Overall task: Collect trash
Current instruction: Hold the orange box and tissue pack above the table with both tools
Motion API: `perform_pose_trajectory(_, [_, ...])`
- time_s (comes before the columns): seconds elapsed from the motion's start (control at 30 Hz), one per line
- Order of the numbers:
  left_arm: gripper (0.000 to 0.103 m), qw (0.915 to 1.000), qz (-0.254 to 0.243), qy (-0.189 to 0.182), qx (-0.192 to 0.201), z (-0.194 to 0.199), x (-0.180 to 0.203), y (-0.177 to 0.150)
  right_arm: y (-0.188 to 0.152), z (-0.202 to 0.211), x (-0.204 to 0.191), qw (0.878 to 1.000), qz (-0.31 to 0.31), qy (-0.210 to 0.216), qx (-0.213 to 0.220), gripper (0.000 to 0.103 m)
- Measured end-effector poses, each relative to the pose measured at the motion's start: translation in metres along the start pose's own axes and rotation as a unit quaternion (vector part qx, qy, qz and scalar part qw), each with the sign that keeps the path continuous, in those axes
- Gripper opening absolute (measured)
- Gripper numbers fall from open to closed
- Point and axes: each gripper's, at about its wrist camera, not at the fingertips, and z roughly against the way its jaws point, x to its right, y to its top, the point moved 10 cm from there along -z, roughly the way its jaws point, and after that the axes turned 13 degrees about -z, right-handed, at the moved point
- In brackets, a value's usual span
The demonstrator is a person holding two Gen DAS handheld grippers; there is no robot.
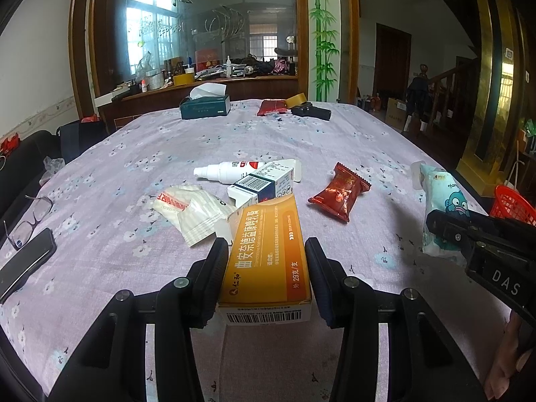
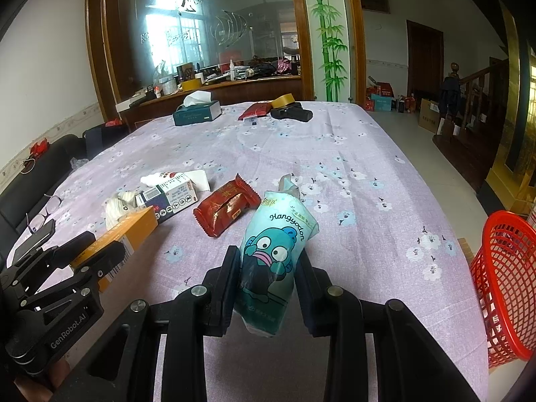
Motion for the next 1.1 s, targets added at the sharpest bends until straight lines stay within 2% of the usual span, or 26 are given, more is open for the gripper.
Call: perform_pose_trajectory(1.1, [0.046, 1.0, -0.002, -0.004, -0.003, 0.0015, 0.0034, 0.0009, -0.0027, -0.0018, -0.0012, 1.0, 0.001, -0.005, -0.008, 0.035])
